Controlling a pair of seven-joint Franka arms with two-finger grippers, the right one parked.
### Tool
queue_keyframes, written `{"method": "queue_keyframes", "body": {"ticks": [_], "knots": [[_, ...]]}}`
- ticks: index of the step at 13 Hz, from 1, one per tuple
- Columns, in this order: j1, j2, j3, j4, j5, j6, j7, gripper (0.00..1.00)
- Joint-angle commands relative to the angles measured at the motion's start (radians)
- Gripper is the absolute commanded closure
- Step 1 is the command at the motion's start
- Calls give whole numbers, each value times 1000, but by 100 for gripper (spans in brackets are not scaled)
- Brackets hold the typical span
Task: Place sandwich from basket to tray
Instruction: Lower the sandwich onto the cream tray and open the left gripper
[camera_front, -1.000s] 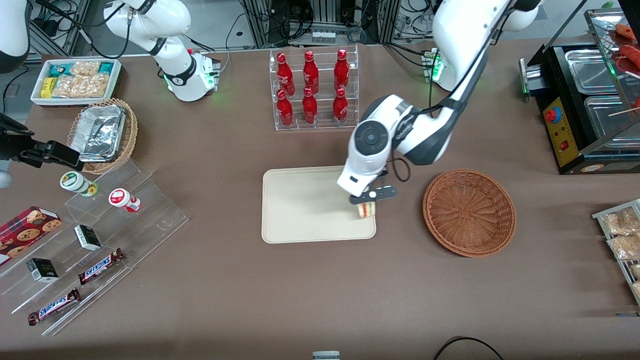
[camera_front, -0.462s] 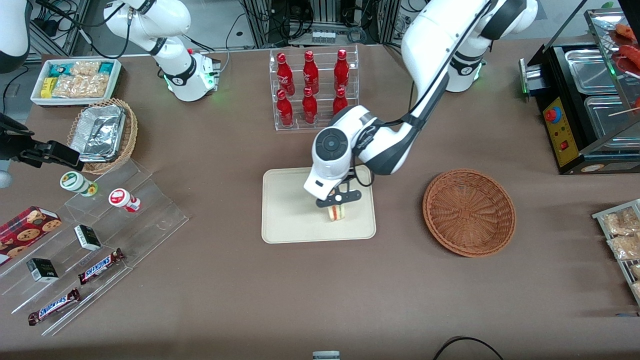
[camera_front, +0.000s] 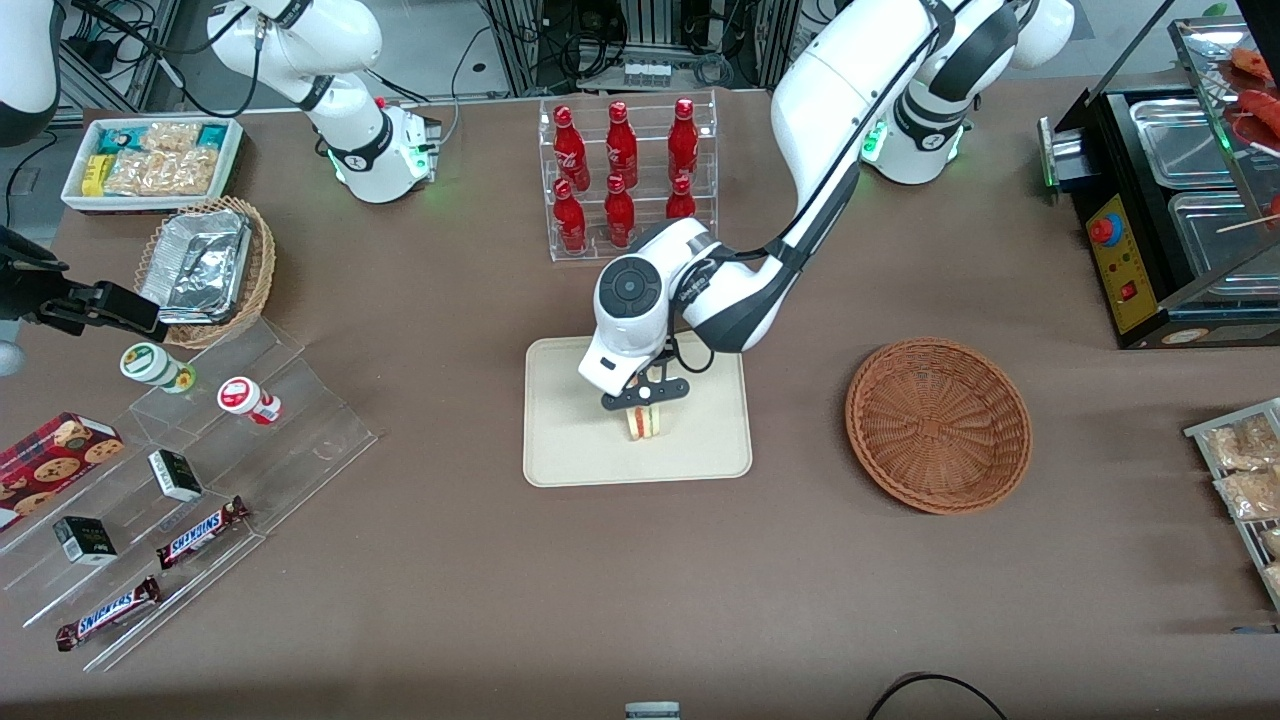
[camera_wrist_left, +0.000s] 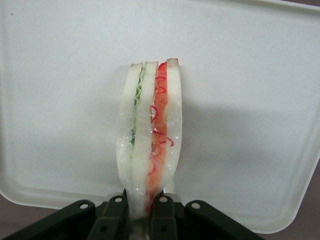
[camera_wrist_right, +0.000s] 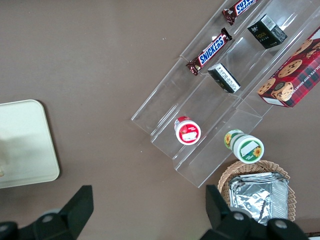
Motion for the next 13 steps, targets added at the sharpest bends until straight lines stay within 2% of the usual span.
{"method": "queue_keyframes", "body": {"ticks": [1,6,7,8,9,13], "knots": [[-15,17,12,37,10,-4,-42,100],[-15,42,14,50,12,10,-62,100],[-15,43,14,50,12,11,-62,87],[-15,43,14,50,12,13,-62,62],[-15,45,14,50,12,14,-57,1],[-14,37,15,70,12,7,-57,0]]}}
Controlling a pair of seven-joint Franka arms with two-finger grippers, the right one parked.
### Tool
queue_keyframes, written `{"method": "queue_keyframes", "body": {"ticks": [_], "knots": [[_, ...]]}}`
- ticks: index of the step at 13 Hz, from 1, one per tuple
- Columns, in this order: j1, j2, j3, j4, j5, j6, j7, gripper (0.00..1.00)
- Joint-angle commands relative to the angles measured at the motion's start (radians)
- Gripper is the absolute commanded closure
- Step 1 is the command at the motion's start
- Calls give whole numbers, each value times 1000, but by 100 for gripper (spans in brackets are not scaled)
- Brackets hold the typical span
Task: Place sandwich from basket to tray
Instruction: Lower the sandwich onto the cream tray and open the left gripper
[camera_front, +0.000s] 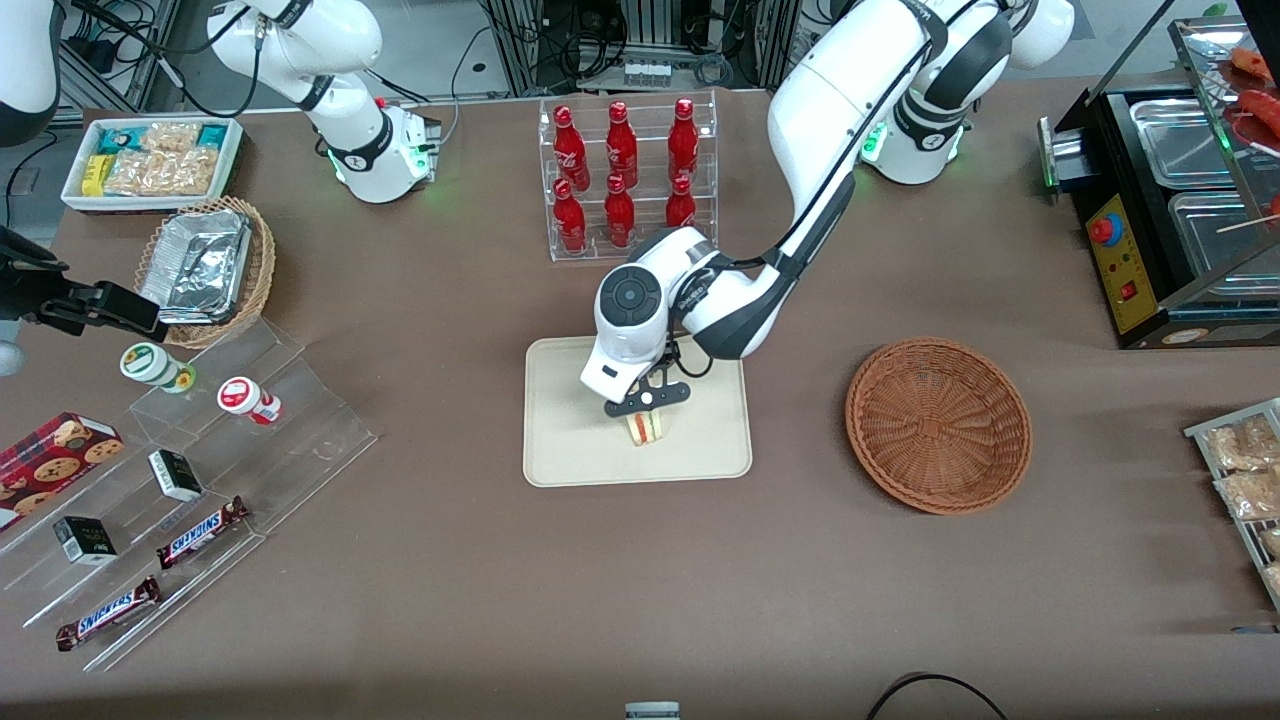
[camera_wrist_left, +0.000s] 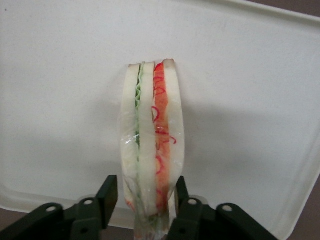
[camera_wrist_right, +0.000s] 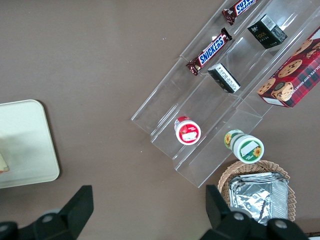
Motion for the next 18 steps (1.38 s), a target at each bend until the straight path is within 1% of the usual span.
{"method": "queue_keyframes", "body": {"ticks": [1,3,7,9,10,11,13,14,16,18], "knots": [[-12,1,12,52,10,-19,-20,0],[-3,-42,12,53,10,-60,-9,0],[3,-108,18,54,10,-74,2,0],[3,-143,20,53,10,-111,42,0],[3,-166,38,51,13,-140,74,0],[2,-196,72,46,1,-158,123,0],[3,-236,97,40,1,-252,161,0],[3,-242,132,40,-2,-282,181,0],[3,-278,181,10,-14,-289,258,0],[3,-326,227,-47,-43,-287,328,0]]}}
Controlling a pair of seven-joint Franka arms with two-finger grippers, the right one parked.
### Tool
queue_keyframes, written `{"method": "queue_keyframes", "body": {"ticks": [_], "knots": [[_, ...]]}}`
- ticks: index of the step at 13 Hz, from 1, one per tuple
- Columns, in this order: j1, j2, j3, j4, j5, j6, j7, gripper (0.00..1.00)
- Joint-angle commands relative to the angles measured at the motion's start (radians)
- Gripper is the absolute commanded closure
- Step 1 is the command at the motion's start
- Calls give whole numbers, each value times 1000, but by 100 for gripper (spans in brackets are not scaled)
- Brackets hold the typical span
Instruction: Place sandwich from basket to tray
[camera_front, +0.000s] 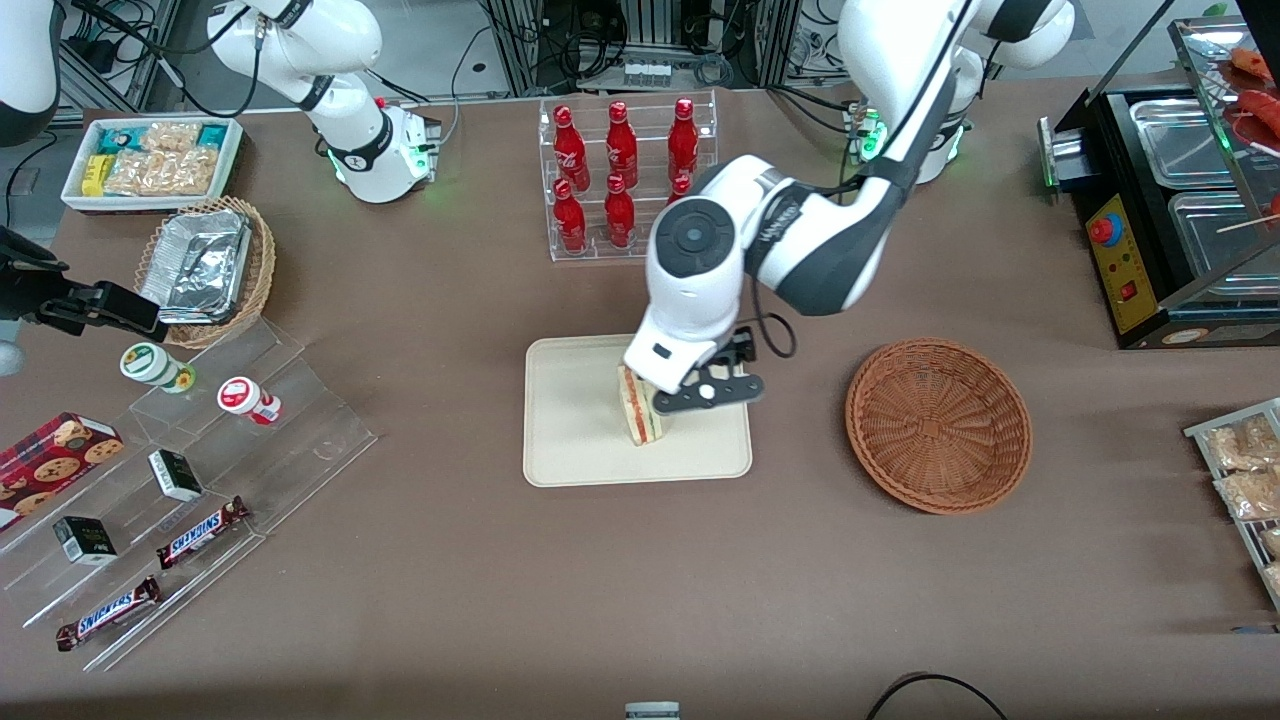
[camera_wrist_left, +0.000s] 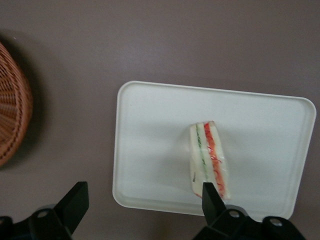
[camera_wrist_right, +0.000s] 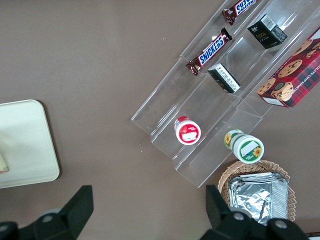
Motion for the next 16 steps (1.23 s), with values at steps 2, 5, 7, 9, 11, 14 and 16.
{"method": "queue_keyframes", "body": {"ticks": [2,5,7,9,11,14,16], "knots": [[-5,-112,89,-129,-63,-9,156,0],[-5,-155,131,-167,-82,-29,243,0],[-5,-175,177,-169,-114,-85,355,0],[-5,-195,234,-170,-146,-133,438,0],[-5,-217,283,-173,-149,-179,513,0],[-5,-284,353,-175,-151,-280,636,0],[-5,-330,398,-178,-149,-351,684,0]]}}
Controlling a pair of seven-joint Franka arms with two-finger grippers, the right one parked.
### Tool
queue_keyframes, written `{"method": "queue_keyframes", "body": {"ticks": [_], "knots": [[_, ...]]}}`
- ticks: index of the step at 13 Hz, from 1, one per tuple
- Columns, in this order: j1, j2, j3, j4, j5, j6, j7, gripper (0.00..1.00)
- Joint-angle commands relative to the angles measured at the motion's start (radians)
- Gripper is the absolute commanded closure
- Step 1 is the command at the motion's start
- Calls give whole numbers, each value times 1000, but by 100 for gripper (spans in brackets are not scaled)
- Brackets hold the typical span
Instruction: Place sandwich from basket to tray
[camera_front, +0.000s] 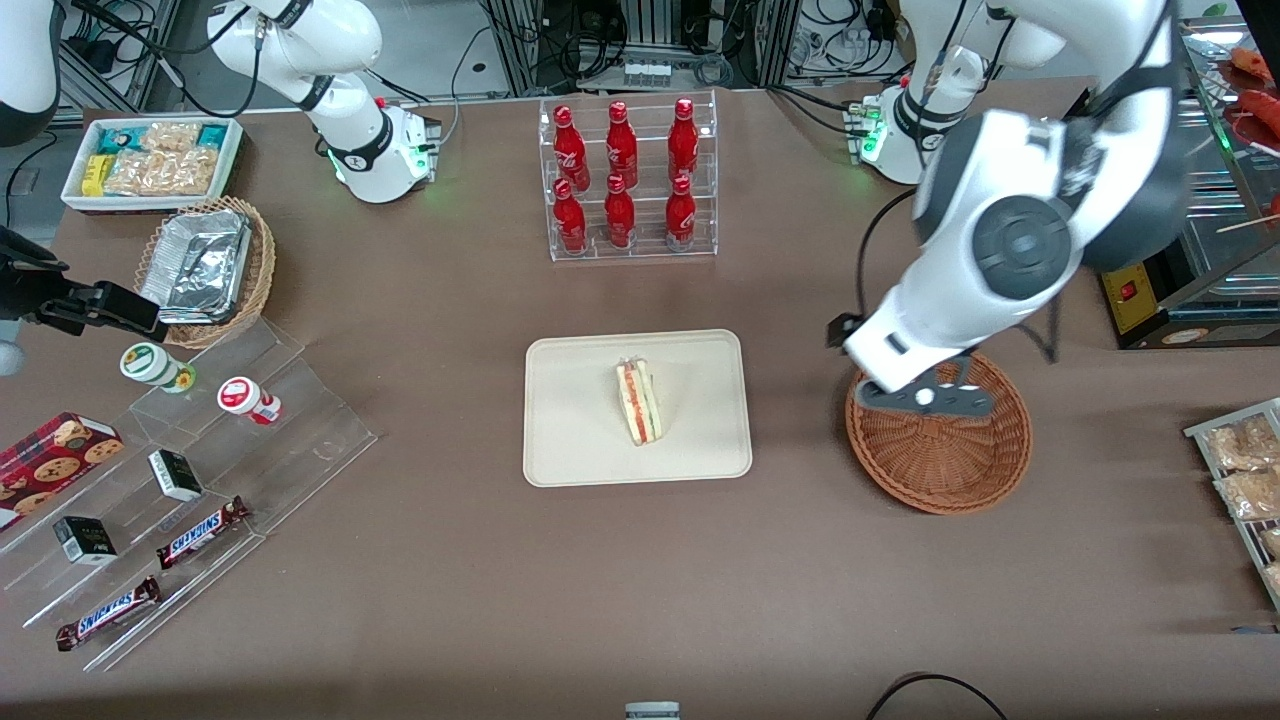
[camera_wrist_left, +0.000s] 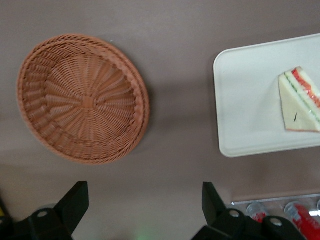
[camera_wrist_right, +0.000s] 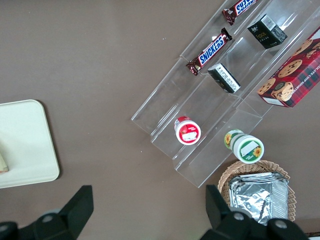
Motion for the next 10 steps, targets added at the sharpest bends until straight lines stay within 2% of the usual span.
{"method": "queue_keyframes", "body": {"ticks": [1,7,10], "knots": [[-8,-86,45,-33,-11,-73,77,0],[57,-178,33,-32,2,-150,85,0],[168,-197,-76,-33,7,-161,85,0]]}}
